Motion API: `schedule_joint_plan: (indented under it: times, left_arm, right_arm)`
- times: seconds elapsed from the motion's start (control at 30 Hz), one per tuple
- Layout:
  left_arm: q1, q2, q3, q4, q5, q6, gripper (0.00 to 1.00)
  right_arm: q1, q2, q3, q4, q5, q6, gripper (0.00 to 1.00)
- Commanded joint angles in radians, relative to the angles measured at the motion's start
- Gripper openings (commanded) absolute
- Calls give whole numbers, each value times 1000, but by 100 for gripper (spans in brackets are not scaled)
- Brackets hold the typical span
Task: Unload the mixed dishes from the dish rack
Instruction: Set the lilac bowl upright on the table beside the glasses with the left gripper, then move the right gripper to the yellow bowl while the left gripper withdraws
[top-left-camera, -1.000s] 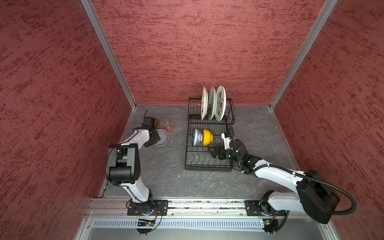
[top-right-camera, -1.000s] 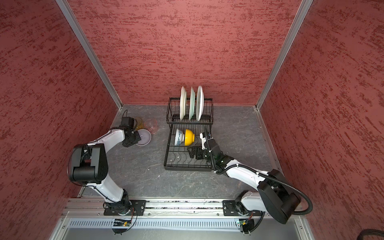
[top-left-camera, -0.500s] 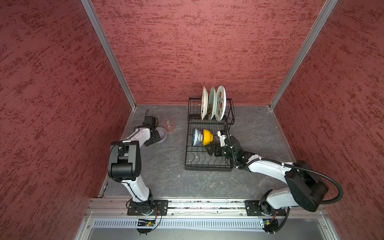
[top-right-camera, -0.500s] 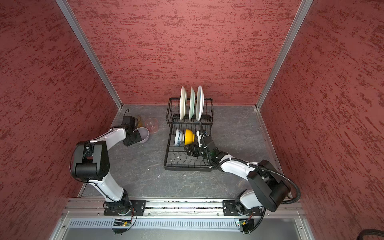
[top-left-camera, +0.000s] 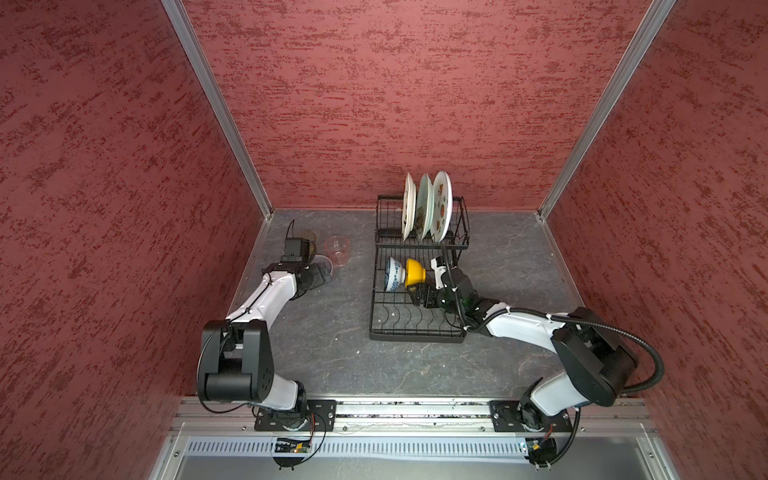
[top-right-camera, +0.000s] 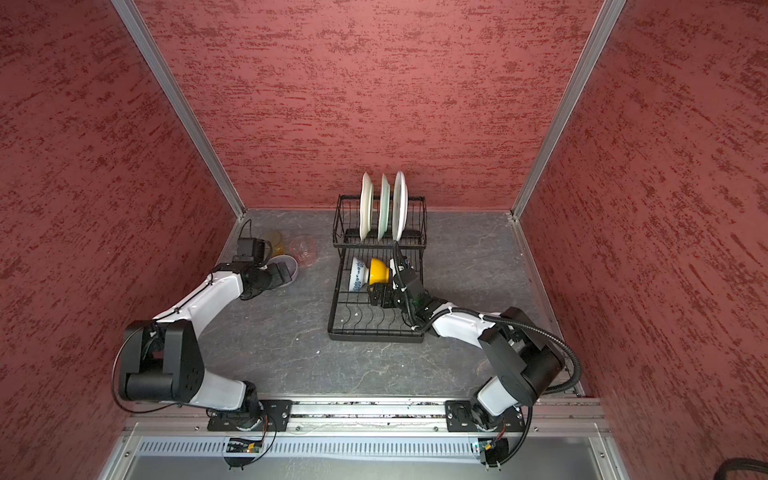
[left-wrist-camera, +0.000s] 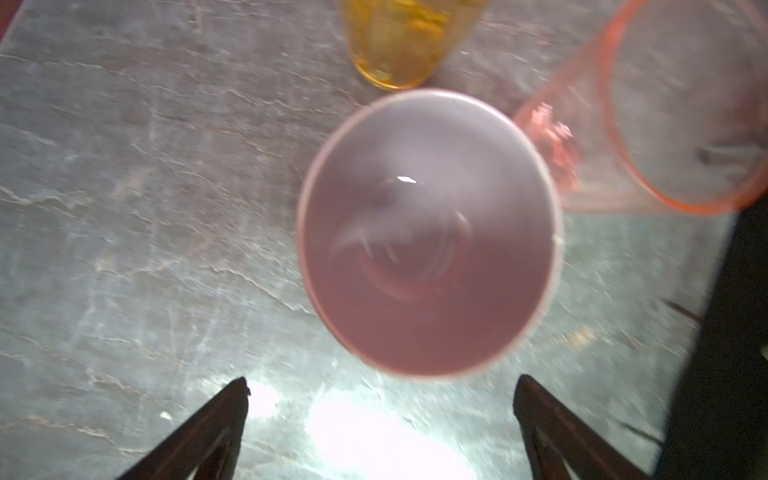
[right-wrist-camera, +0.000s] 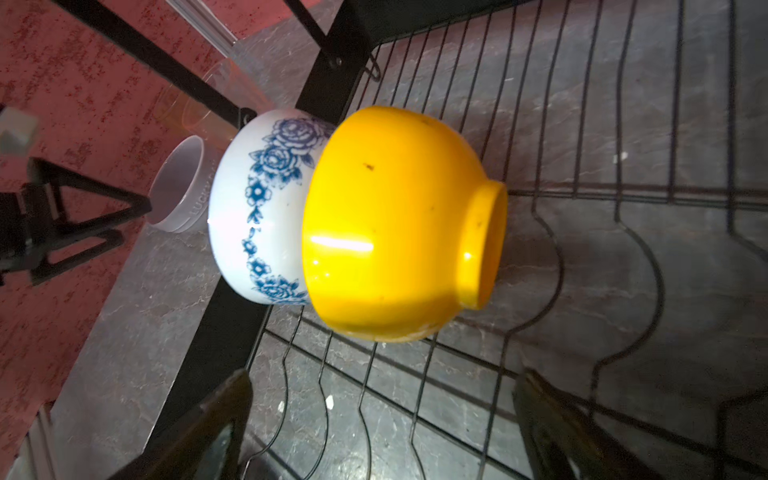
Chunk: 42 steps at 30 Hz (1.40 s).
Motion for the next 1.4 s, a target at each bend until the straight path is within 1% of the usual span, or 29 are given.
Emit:
schedule_joint_plan:
  times: [0.0, 0.17, 0.2, 0.27, 0.37, 0.43, 0.53, 0.77, 0.9, 1.1, 1.23, 1.37]
  left_arm:
    - [-41, -80, -41, 19, 58, -23, 100]
    - [-67, -201, -80, 17, 69, -40, 100]
    - [-68, -220, -82, 15, 67, -41, 99]
    - [-69, -258, -85, 10, 64, -41, 99]
    - [-69, -290, -86, 5, 66, -40, 100]
    - [-70, -294, -86, 8, 77, -38, 100]
    - [-70, -287, -87, 14, 93, -39, 100]
    - [-70, -268, -87, 17, 114, -44, 100]
    - [-71, -281, -97, 21, 127, -48, 99]
    - [-71, -306, -114, 29, 135, -52, 99]
    - [-72, -304, -112, 21, 142, -46, 99]
    - [-72, -310, -109, 6, 141, -44, 99]
  right_arm:
    - [1, 17, 27, 52, 96, -17, 99]
    - [1, 57, 58, 59, 114, -42, 97]
    - [0, 62, 63, 59, 113, -43, 97]
    - [-2, 69, 76, 63, 96, -48, 93]
    - [-3, 77, 80, 91, 82, -55, 92]
    - [-5, 86, 87, 87, 97, -58, 91]
    - [-11, 106, 108, 72, 104, -61, 87]
    - [-20, 145, 153, 19, 114, -46, 86]
    - [-21, 154, 151, 48, 99, -47, 83]
    - [-22, 167, 170, 45, 95, -53, 75]
    - [-22, 183, 175, 44, 101, -58, 74]
    - [-22, 186, 168, 62, 93, -57, 69]
